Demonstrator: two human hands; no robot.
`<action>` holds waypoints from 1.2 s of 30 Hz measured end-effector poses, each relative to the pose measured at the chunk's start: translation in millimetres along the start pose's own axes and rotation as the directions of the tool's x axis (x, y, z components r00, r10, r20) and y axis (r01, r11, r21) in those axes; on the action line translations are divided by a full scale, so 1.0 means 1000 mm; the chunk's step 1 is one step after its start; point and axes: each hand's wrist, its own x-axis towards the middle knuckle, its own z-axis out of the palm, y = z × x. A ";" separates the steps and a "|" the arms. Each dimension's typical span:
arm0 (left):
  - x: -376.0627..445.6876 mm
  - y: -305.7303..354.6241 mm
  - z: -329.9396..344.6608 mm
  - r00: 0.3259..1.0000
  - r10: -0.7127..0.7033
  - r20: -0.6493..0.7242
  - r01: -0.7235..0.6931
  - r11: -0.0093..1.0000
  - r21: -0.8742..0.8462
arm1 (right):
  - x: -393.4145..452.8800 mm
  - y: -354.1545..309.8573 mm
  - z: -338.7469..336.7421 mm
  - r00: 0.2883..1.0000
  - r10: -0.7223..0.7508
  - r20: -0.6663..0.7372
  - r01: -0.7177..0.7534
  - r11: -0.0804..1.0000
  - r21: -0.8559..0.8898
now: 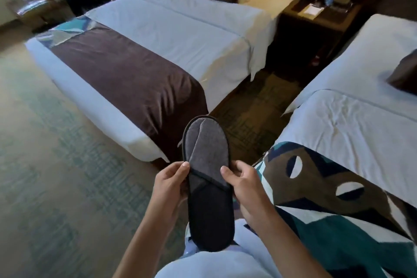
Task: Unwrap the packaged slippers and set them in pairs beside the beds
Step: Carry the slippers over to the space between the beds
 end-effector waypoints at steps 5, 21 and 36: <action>0.098 0.054 0.025 0.988 -0.044 0.150 0.028 0.994 0.108 | 0.068 -0.048 0.004 0.985 -0.014 -0.169 0.019 0.999 0.028; 0.381 0.130 0.269 0.886 -0.212 0.413 0.056 0.932 0.359 | 0.335 -0.153 -0.148 0.876 0.139 -0.461 -0.012 0.964 0.266; 0.550 0.161 0.425 0.743 -0.334 0.580 0.047 0.890 0.453 | 0.491 -0.222 -0.238 0.763 0.229 -0.604 0.032 0.921 0.389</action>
